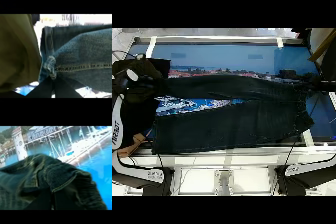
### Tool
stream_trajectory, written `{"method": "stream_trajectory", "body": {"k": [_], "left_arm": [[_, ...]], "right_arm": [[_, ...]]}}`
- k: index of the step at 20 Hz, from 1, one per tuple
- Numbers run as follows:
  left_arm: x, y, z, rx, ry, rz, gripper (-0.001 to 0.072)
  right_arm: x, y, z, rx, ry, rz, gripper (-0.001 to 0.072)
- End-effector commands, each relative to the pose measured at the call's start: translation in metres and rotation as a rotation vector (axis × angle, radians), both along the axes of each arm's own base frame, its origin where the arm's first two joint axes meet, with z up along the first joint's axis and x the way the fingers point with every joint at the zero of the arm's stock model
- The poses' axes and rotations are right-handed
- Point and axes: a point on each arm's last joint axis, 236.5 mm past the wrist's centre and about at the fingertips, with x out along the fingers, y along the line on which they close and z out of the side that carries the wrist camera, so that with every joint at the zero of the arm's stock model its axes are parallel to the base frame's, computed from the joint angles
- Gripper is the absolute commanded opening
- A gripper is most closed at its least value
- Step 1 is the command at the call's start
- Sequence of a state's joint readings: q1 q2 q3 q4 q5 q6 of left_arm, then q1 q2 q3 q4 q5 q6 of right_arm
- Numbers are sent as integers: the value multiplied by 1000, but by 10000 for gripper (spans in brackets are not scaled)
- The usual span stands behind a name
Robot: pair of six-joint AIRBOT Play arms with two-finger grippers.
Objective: Fold the clothes and pants, and hang the long-sleeved shirts on hangers.
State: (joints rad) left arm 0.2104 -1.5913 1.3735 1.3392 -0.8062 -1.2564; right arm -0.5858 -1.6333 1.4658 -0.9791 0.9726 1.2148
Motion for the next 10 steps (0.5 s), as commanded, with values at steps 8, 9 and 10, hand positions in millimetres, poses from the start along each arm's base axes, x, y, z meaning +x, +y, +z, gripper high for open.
{"method": "stream_trajectory", "body": {"k": [8, 9, 10], "left_arm": [[-33, 6, 13, 9, 93, 25, 607], [-33, 6, 12, 9, 94, 26, 606], [-33, 5, 5, 5, 106, 26, 607]], "right_arm": [[-14, -19, 39, 17, -3, -26, 488], [-23, -21, 38, 27, 17, -25, 488], [-29, -23, 36, 34, 34, -23, 488]]}}
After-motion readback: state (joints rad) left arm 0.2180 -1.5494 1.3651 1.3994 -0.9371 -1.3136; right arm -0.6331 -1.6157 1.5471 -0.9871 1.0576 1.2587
